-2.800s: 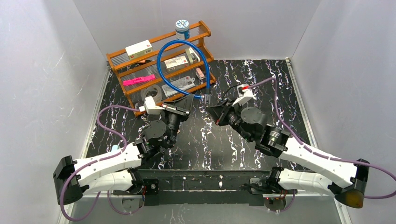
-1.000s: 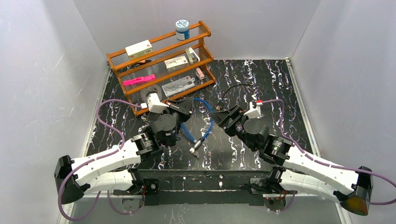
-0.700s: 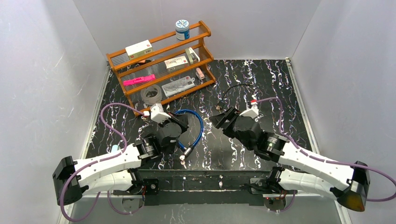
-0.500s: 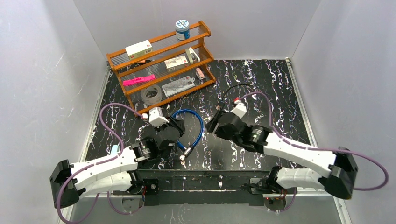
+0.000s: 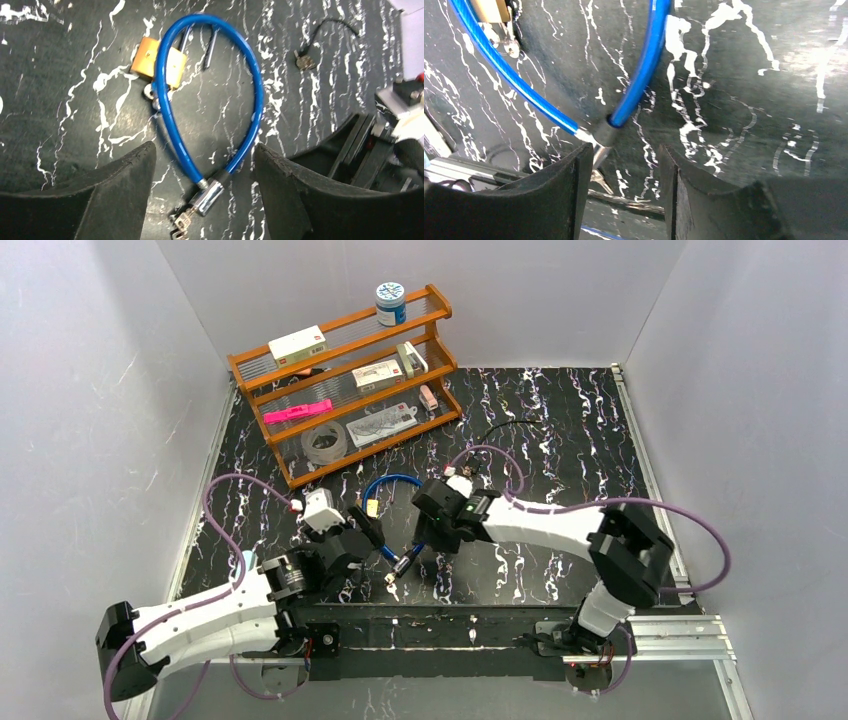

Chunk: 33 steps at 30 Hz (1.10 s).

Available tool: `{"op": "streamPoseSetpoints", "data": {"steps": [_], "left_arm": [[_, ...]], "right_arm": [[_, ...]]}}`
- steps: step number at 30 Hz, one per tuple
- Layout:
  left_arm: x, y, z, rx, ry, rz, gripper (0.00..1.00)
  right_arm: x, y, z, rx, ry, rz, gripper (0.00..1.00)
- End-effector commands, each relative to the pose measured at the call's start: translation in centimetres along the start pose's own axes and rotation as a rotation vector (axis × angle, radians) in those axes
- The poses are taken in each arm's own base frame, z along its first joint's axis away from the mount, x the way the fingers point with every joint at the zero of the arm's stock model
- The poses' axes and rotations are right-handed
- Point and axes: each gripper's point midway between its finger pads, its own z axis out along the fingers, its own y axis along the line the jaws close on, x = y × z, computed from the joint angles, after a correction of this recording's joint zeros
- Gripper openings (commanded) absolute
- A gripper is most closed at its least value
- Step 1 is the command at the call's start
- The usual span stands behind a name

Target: Unlock with the key

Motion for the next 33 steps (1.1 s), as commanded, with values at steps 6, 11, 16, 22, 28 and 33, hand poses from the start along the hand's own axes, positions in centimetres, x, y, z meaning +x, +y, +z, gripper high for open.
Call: {"op": "streamPoseSetpoints", "data": {"steps": [6, 11, 16, 22, 28, 33], "left_arm": [[2.3, 3.5, -0.1, -0.043, 0.046, -0.051, 0.71], [2.1, 4.2, -0.3, -0.035, 0.03, -0.063, 0.71], [1.7, 4.8, -0.4, -0.04, 0.01, -0.059, 0.71], [2.0, 5.5, -0.5, -0.047, 0.014, -0.054, 0.72], [1.9, 5.8, -0.5, -0.054, 0.007, -0.051, 0.72], [1.8, 6.0, -0.6, -0.059, 0.004, -0.056, 0.73]], "right_arm": [[1.6, 2.9, 2.8, 0.096, 0.13, 0.04, 0.51], [2.4, 1.8, 3.6, 0.228, 0.164, 0.044, 0.43], [3.5, 0.9, 4.2, 0.308, 0.203, 0.038, 0.43], [4.6, 0.1, 4.1, 0.37, 0.23, 0.054, 0.41], [3.9, 0.3, 3.6, 0.418, 0.198, 0.022, 0.5], [4.5, 0.3, 4.1, 0.439, 0.227, 0.016, 0.51]]}}
